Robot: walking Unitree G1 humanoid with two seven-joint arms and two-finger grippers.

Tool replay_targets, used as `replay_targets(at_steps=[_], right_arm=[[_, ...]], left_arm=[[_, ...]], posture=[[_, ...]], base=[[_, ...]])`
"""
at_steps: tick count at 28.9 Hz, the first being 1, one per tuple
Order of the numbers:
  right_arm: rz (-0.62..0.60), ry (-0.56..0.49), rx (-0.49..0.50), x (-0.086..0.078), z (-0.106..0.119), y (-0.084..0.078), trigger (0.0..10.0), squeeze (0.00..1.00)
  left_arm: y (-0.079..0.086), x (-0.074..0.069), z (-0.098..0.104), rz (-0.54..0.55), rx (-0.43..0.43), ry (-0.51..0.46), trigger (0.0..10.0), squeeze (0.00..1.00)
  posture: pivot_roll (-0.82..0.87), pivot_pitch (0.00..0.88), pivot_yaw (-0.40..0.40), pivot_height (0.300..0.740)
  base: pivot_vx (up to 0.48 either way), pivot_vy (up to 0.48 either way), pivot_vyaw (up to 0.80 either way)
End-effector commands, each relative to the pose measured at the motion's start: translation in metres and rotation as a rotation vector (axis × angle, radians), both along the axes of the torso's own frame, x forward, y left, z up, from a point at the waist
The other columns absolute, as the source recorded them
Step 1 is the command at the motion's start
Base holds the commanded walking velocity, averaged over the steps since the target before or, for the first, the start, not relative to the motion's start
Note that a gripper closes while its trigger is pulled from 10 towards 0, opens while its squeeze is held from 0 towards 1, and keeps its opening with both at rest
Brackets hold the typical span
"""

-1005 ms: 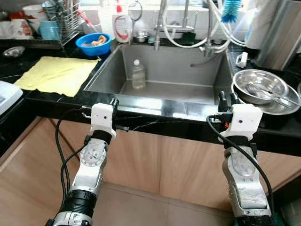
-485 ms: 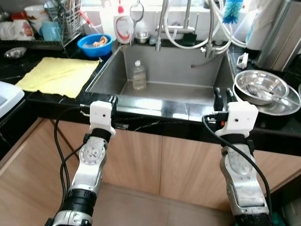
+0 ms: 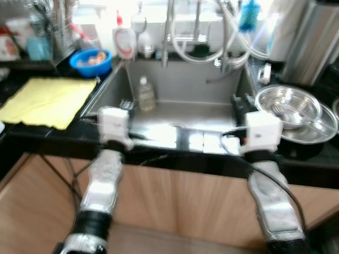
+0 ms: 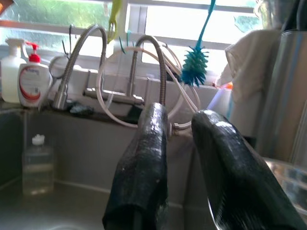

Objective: Kitchen organization

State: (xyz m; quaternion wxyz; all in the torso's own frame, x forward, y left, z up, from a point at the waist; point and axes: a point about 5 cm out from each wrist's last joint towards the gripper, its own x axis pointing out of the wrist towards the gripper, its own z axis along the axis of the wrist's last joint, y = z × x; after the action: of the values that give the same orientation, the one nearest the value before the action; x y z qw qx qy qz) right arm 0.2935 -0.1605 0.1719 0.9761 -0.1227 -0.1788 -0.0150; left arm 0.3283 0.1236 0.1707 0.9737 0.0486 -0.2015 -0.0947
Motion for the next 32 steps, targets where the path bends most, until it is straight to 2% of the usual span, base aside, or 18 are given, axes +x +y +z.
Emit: replay_targets(at_steps=[1, 10, 16, 18, 23, 25, 32], right_arm=[[0.05, -0.017, -0.01, 0.002, 0.005, 0.015, 10.0, 0.0], [0.076, -0.032, -0.041, 0.003, 0.007, 0.02, 10.0, 0.0], [0.09, -0.029, -0.027, 0.004, 0.008, 0.023, 10.0, 0.0], [0.093, -0.028, -0.026, 0.005, 0.009, 0.024, 10.0, 0.0], [0.084, -0.025, -0.013, 0.006, 0.011, 0.021, 10.0, 0.0], [0.087, -0.027, -0.027, 0.005, 0.009, 0.021, 10.0, 0.0], [0.102, -0.033, -0.027, 0.009, 0.011, 0.028, 10.0, 0.0]], left_arm=[[0.016, 0.0, 0.001, 0.048, 0.014, -0.005, 10.0, 0.0], [0.02, 0.0, 0.002, 0.067, -0.016, 0.001, 10.0, 0.0], [0.022, 0.001, 0.002, 0.072, -0.029, 0.011, 10.0, 0.0], [0.022, 0.001, 0.001, 0.073, -0.034, 0.015, 10.0, 0.0], [0.018, 0.002, 0.0, 0.065, -0.046, 0.024, 10.0, 0.0], [0.016, 0.002, 0.001, 0.056, -0.016, 0.013, 10.0, 0.0], [0.019, 0.002, 0.002, 0.061, -0.017, 0.012, 10.0, 0.0]], posture=[[-0.22, 0.0, 0.065, 0.731], [-0.22, 0.0, 0.065, 0.731], [-0.25, 0.0, 0.069, 0.731], [-0.25, 0.0, 0.069, 0.731], [-0.26, 0.0, 0.074, 0.731], [-0.25, 0.0, 0.072, 0.731], [-0.24, 0.0, 0.073, 0.731]], base=[[0.0, 0.0, 0.0], [0.0, 0.0, 0.0], [0.0, 0.0, 0.0], [0.0, 0.412, 0.0], [0.0, 0.434, -0.73], [0.0, 0.461, 0.0], [0.0, 0.455, 0.0]])
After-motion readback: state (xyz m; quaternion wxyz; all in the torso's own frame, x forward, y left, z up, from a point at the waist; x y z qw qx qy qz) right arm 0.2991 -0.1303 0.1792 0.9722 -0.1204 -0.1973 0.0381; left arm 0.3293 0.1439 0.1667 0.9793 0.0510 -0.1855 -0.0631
